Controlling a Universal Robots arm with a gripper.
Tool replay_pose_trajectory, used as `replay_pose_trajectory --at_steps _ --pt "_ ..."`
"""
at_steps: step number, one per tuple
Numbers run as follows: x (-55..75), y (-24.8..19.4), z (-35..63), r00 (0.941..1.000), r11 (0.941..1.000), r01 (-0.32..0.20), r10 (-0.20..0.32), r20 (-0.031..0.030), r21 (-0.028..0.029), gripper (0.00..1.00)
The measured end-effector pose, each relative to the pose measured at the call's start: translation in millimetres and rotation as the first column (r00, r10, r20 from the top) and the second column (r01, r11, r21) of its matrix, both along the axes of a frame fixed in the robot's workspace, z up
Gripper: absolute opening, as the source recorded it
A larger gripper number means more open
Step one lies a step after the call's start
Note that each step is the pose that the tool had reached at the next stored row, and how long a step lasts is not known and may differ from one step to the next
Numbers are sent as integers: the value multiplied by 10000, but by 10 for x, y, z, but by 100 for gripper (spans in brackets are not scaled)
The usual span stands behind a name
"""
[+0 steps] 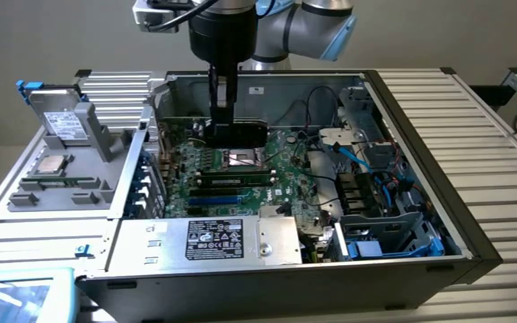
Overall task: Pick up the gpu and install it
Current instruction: 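Insert the gpu into the slot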
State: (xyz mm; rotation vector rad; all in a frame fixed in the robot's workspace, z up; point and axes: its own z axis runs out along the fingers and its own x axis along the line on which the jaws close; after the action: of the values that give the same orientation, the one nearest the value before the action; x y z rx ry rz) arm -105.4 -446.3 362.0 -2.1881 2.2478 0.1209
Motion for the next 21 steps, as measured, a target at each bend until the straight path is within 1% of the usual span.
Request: replay_pose_trajectory --at_steps 3,5,8,11,14,21 --pt "0 -54 -55 10000 10000 -5 5 1 63 27" --pt "0 -88 -91 10000 10000 -10 10 1 95 27" --pt "0 -135 -146 10000 9999 -19 19 1 134 27" --pt "0 -170 -201 10000 9999 -29 29 1 152 27" --pt "0 -193 -255 10000 9999 -40 40 0 158 27" --pt "0 -200 -382 10000 9999 -64 64 0 159 27"
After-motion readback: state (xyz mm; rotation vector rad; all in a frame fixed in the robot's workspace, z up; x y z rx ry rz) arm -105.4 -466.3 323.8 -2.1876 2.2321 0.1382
